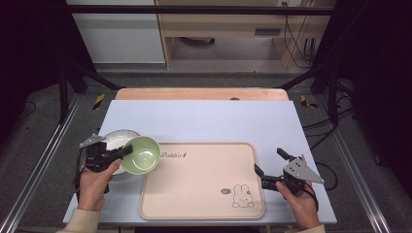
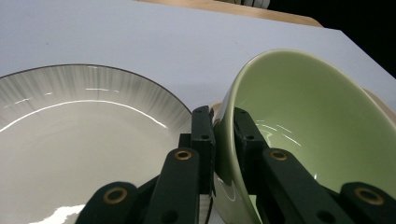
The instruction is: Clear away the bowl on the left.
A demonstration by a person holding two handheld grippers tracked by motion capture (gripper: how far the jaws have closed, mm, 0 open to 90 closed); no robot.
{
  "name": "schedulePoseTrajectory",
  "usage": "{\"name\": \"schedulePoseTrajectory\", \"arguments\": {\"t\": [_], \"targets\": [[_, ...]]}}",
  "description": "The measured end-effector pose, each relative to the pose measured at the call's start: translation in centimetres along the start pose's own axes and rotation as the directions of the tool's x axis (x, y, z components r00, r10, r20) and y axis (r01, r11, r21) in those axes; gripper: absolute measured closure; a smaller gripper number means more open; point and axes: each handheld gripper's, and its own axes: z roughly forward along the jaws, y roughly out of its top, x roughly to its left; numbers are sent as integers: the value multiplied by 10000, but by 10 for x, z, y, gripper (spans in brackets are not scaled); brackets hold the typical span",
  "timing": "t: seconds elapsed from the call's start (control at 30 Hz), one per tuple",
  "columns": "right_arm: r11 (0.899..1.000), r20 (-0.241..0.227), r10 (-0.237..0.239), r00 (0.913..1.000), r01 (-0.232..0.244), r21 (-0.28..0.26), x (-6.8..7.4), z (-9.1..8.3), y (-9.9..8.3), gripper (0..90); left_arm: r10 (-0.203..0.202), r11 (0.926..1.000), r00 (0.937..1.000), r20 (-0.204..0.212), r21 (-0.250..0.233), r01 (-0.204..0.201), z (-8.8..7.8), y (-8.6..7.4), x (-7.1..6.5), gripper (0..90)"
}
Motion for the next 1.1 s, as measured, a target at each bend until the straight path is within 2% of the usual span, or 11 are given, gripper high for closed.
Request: {"name": "schedulePoseTrajectory", "arguments": {"t": [0.1, 0.27, 0.47, 0.67, 1.1], "targets": [[10000, -28, -24, 10000, 24, 31, 1, 0, 0, 36, 95, 9999, 10000, -17, 44, -95, 0, 0, -1, 813], [10000, -69, -31, 10000, 31, 8, 0, 2, 0, 36, -40, 9999, 9999, 95, 94, 39, 6, 0, -3, 813], [10000, -28, -74, 10000, 74, 28, 0, 1, 0, 36, 44, 9999, 9999, 102, 150, -45, 8, -1, -8, 813], [10000, -16, -52, 10000, 52, 2, 0, 0, 0, 36, 68, 10000, 9995, 311, 50, -70, 9, 1, -14, 814], [10000, -10, -33, 10000, 33, -3, 0, 0, 0, 36, 454, 9988, 9975, 545, 160, -464, 15, 1, -32, 813]]}}
